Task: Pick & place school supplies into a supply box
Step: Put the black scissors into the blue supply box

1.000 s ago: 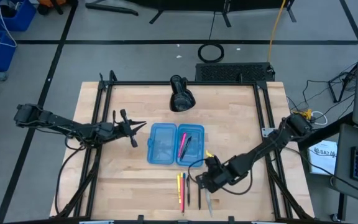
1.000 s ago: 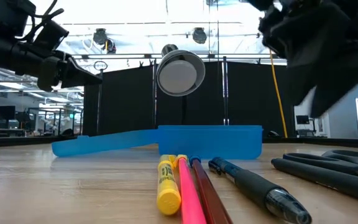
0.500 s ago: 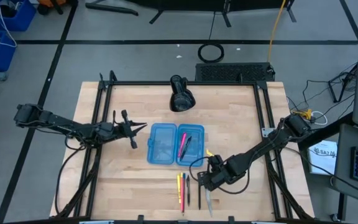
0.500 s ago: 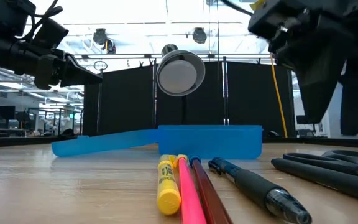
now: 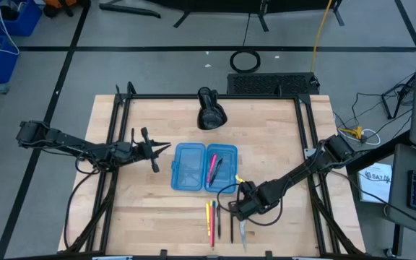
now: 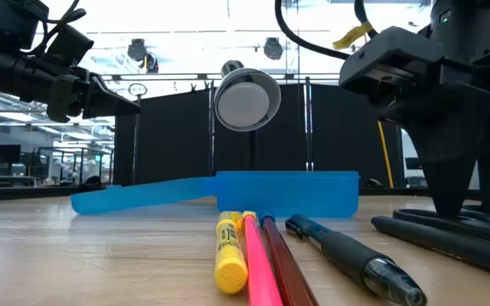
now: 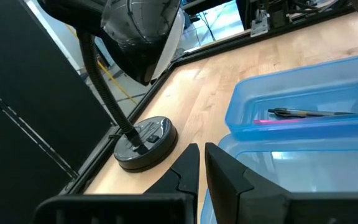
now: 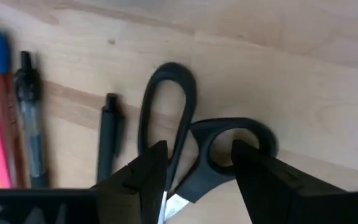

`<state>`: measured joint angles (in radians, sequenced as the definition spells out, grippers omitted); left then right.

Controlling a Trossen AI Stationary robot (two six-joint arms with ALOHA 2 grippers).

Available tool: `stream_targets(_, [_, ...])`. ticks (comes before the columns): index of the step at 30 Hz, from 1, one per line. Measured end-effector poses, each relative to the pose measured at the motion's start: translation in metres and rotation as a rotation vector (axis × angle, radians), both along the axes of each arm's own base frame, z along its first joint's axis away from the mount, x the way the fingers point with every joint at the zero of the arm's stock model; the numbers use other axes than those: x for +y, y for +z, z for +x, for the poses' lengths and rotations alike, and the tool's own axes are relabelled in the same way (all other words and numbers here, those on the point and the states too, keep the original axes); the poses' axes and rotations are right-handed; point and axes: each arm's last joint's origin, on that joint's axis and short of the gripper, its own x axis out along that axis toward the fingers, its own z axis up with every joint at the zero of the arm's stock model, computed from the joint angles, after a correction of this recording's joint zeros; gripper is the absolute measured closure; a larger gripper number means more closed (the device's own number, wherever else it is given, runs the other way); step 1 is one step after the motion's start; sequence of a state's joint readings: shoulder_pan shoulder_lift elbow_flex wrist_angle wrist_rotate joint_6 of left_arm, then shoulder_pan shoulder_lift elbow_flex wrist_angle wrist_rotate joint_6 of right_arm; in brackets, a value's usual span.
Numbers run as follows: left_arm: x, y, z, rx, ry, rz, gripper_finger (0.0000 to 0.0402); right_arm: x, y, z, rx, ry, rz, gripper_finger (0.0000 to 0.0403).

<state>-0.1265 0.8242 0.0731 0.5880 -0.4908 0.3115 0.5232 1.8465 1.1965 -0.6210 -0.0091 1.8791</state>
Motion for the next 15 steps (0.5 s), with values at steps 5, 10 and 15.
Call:
stream_targets(5, [0.0,0.001,0.0,-0.006,0.0,-0.001,0.0369,-0.005,-0.001,-0.005,0.062,0.0,-0.043,0.0232])
stream_targets(10, [0.0,0.001,0.0,-0.008,-0.001,-0.002,0.0369,-0.014,-0.006,-0.01,0.1,0.007,-0.073,0.0232])
stream_targets(15, [0.0,0.001,0.0,-0.013,-0.001,-0.004,0.0369,-0.027,-0.018,-0.014,0.119,0.046,-0.076,0.0232])
